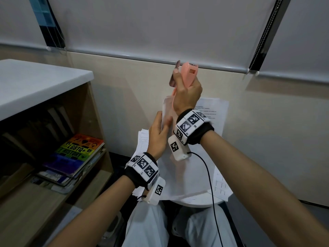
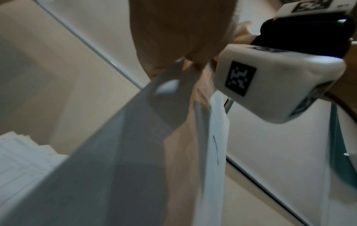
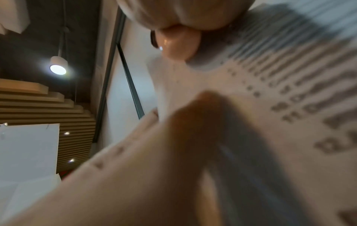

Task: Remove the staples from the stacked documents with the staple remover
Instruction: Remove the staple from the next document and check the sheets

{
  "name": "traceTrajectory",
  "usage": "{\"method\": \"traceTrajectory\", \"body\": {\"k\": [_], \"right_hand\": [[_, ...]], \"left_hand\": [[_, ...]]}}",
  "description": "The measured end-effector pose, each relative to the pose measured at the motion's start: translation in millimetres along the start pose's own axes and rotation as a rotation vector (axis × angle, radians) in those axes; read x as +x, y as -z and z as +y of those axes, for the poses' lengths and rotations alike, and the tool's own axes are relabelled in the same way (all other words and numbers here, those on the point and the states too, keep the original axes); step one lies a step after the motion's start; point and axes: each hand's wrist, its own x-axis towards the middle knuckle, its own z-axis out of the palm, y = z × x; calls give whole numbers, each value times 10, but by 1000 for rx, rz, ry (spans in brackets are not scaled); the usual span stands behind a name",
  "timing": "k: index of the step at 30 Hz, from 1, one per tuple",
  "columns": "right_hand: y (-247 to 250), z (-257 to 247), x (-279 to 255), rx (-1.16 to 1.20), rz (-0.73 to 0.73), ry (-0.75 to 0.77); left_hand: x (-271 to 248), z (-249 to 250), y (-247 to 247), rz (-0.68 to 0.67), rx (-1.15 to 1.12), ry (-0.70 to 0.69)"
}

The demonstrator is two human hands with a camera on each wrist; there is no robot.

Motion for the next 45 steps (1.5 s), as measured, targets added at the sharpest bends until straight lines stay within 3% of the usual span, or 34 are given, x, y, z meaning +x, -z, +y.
{"method": "traceTrajectory", "body": {"k": [4,9,14,16,19,22,24,26,30,35,39,42,44,45], "right_hand": [[27,-19,21,24,0,4],[186,21,127,-34,-29,-104],[778,25,357,277,159,-233],[1138,145,337,298,80,-276],[1577,332,143,370,-283,-440],[1863,623,-50,199,-551,-622],[1971,781,-151,6,-598,-705],[2044,886,-212,-177,-557,-755],[2211,1193,-171,-482,-340,-793],[2388,1845,9,-693,-237,-876],[2366,2193,116,-814,-190,-886],[2343,2402,112,-1051,-277,-901],[2246,2331,23,-1209,-329,-788],[2189,2234,-53,-1175,-358,-744]], "left_hand": [[-106,-153,35,-129,52,35],[-123,-154,18,-103,-37,91],[-31,-229,139,-101,-109,185],[4,-221,182,-116,-143,198],[98,-263,210,-171,-174,235],[187,-330,161,-206,-175,239],[206,-396,98,-151,-125,221],[197,-501,51,-87,-33,255],[134,-922,196,-93,227,488],[-41,-1483,502,-104,913,765],[-127,-1725,544,-137,1044,849],[-135,-1836,539,-141,1055,870],[-123,-1878,538,-124,1079,874],[-116,-1885,536,-118,1091,880]]}}
